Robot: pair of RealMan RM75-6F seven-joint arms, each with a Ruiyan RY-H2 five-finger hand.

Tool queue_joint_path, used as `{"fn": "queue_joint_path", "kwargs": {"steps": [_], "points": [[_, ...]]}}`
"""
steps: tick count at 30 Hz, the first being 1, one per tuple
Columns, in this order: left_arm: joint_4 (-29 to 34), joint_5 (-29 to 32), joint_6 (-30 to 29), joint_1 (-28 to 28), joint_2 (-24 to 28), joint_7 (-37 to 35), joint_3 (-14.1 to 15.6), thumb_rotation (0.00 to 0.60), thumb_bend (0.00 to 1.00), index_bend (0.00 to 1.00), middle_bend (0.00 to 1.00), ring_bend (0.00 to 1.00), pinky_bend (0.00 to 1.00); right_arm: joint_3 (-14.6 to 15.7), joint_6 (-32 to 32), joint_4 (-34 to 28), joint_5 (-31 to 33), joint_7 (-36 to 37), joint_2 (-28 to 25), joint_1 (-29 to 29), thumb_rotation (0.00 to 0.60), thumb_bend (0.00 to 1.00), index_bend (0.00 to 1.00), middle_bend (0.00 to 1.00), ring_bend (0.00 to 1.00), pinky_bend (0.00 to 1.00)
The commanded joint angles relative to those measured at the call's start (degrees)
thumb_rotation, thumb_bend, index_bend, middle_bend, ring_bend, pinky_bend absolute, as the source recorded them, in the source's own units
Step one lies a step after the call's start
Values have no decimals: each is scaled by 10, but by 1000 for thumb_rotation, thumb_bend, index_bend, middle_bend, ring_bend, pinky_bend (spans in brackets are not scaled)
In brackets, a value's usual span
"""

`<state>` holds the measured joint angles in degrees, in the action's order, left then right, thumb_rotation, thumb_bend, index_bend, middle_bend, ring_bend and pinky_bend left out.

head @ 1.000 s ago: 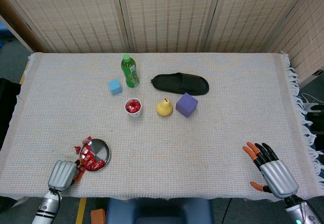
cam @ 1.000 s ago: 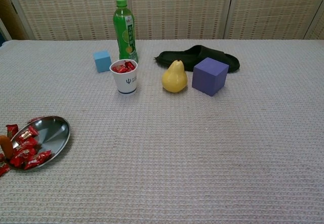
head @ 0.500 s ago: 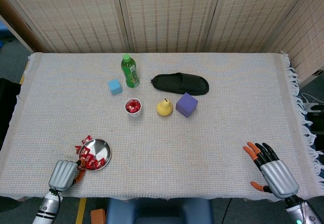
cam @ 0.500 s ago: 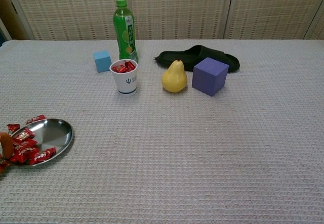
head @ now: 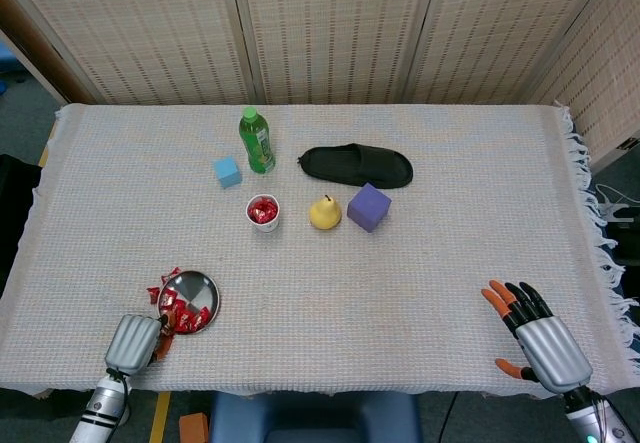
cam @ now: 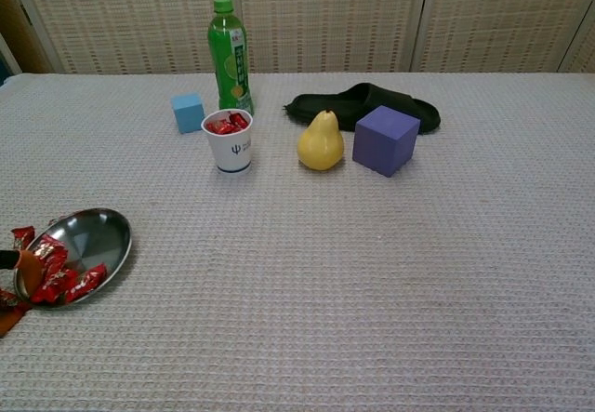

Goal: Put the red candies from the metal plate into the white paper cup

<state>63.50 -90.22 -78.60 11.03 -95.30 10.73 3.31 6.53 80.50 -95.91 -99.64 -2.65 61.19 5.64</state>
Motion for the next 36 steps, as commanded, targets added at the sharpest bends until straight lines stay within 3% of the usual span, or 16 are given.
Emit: {"fn": "queue_joint_path", "kwargs": {"steps": [1, 11, 36], "points": [[0, -12, -16, 0, -1, 4, 0, 600, 381, 318, 999, 1000, 1000, 0, 0, 0, 0, 0, 0, 0, 600, 47, 0, 0, 0, 0], [-5, -10, -32, -18, 7, 1, 6, 600, 380, 302, 998, 1000, 1000, 1, 1, 0, -1, -1, 0, -1, 600, 47, 0, 0, 0, 0], [-29, -10, -31, -30, 0, -28, 8, 600, 390, 542, 1000, 1000, 1000, 1, 1, -1, -1, -6, 2, -2, 600, 47, 0, 0, 0, 0]]}}
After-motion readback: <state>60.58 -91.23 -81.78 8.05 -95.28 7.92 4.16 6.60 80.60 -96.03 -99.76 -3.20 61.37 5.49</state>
